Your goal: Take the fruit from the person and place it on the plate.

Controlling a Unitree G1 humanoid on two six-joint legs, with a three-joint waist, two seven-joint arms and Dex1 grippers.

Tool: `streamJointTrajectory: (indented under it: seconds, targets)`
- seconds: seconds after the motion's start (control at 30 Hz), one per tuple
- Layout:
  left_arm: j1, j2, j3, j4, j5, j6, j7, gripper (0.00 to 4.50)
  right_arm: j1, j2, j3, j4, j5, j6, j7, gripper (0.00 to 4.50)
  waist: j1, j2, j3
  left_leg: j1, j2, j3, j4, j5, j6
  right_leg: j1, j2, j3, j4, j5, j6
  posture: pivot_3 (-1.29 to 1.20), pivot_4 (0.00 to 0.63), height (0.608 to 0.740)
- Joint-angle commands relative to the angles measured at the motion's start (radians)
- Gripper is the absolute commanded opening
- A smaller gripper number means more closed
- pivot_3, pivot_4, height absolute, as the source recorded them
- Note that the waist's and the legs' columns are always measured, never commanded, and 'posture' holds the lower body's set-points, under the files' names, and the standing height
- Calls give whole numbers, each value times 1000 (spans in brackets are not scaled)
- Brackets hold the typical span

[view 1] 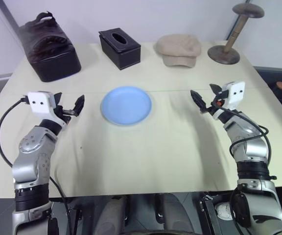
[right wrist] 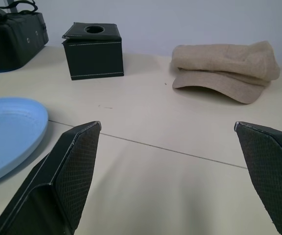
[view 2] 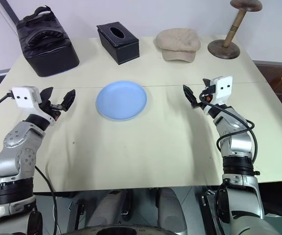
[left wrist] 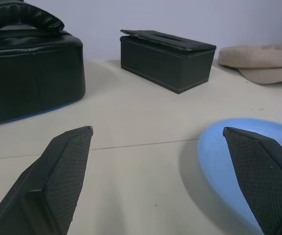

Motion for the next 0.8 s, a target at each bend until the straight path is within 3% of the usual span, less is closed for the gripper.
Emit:
streamJointTrajectory:
  seconds: [0.03, 0.8]
  targets:
    - [-8, 10, 22, -38, -12, -18, 0, 4454, -16, 0, -15, -25, 4, -16, -2, 4500, 0, 0, 0, 0, 0, 0, 0, 0, 0, 0, 0, 0, 0, 0, 0, 0, 150, 740]
    - [-5, 8, 21, -37, -8, -26, -1, 4454, -26, 1, -11, -11, 1, -23, 4, 4500, 0, 0, 0, 0, 0, 0, 0, 0, 0, 0, 0, 0, 0, 0, 0, 0, 150, 740]
